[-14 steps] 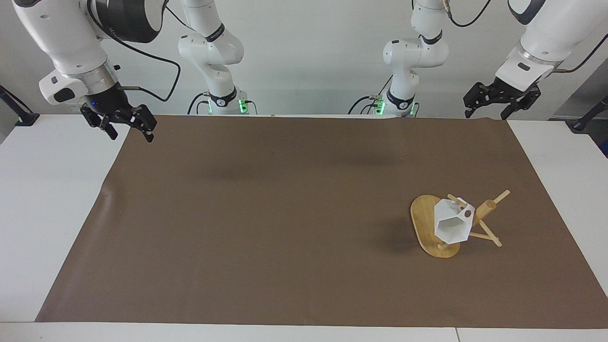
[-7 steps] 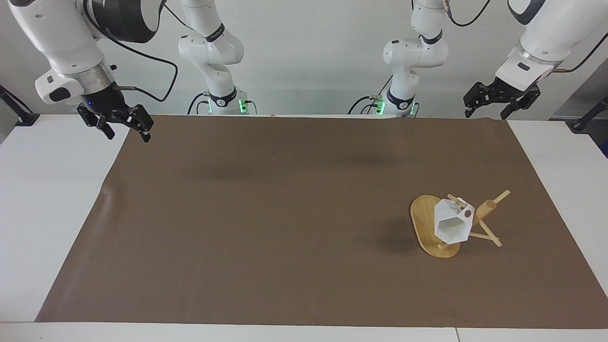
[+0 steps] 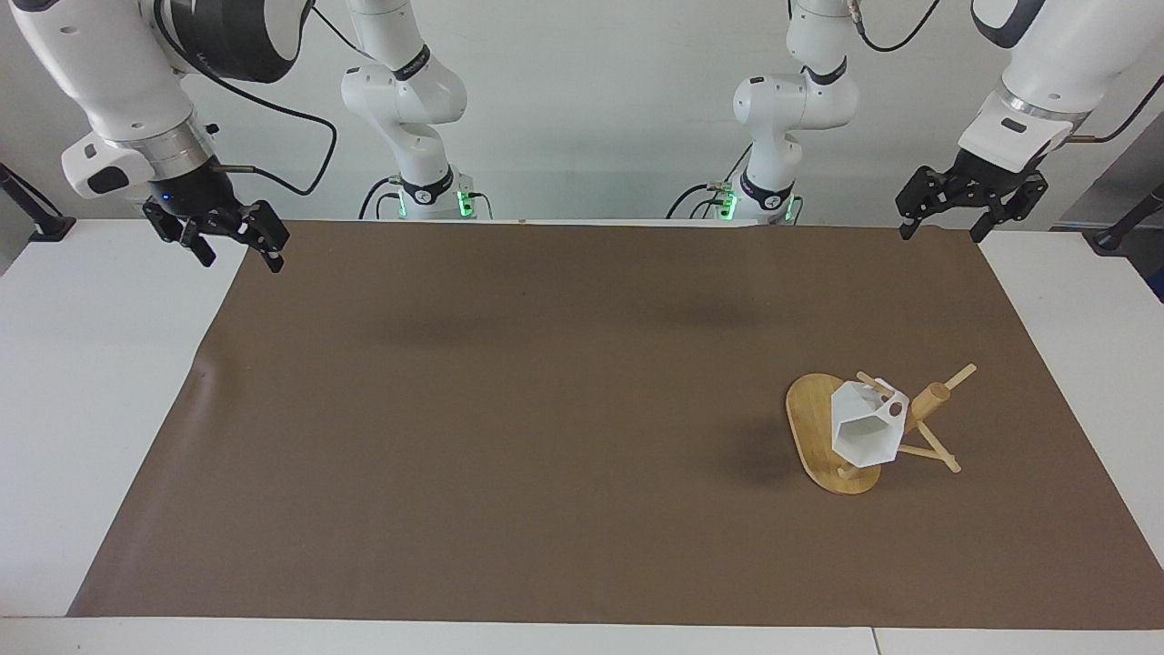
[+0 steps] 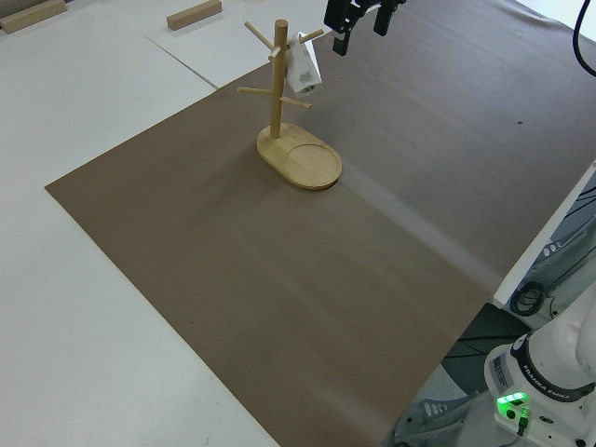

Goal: Hang cup on rack

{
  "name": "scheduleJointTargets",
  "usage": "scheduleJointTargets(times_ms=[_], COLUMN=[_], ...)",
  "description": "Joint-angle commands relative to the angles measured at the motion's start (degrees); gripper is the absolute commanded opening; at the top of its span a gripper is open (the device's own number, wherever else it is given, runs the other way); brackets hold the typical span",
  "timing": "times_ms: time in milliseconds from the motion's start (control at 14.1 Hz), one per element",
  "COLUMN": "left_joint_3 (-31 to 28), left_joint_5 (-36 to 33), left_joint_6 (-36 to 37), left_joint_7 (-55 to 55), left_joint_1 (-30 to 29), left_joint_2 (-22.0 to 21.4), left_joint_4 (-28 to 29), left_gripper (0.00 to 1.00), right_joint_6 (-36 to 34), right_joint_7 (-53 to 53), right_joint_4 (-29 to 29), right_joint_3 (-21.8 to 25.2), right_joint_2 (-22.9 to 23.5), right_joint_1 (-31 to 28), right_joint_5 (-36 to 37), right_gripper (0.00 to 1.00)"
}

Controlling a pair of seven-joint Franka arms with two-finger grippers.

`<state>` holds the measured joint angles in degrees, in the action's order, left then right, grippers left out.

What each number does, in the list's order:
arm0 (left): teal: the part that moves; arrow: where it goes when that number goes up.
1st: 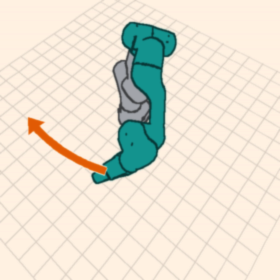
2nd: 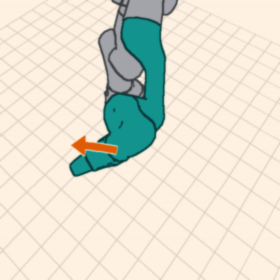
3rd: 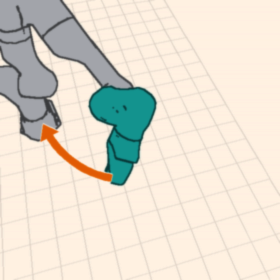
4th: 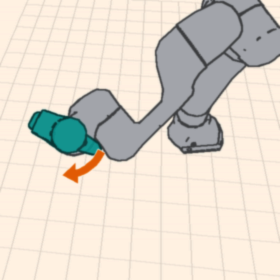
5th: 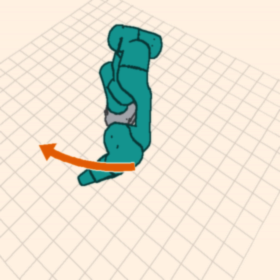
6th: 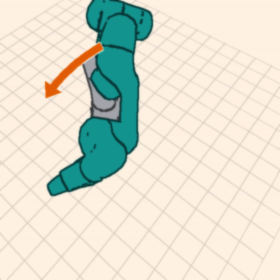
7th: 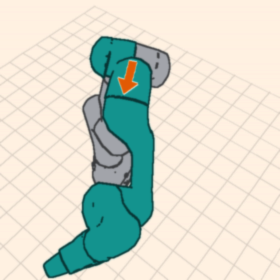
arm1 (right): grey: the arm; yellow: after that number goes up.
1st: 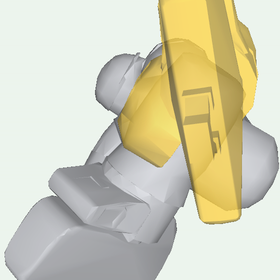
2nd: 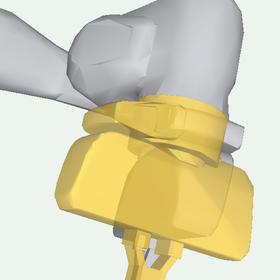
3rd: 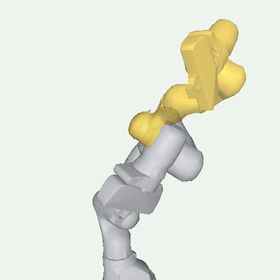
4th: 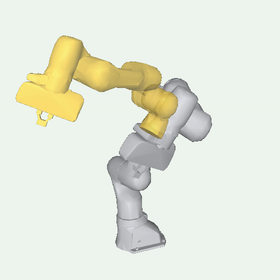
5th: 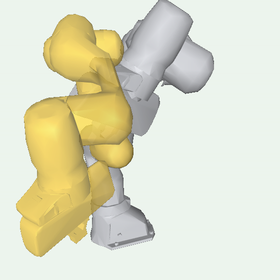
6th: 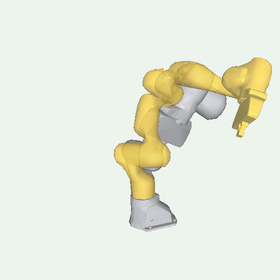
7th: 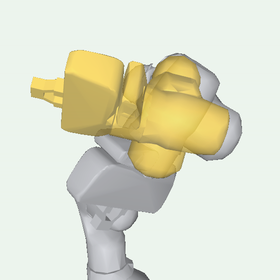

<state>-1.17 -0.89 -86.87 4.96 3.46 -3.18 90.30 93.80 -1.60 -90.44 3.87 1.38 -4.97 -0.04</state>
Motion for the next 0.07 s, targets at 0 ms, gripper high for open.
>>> scheduleJointTargets(times_ms=[0], left_joint_3=[0.2], left_joint_5=[-1.1], left_joint_6=[-1.0], left_joint_7=[0.3], left_joint_1=[-0.4], left_joint_2=[-1.3], left_joint_4=[1.7], left_gripper=[1.00], right_joint_6=[1.4], right_joint_7=[-1.1], right_joint_4=[-1.7], right_joint_3=[0.5], right_joint_2=[-1.2], right_joint_1=[-0.5], right_joint_5=[-0.8], right_gripper=[1.00])
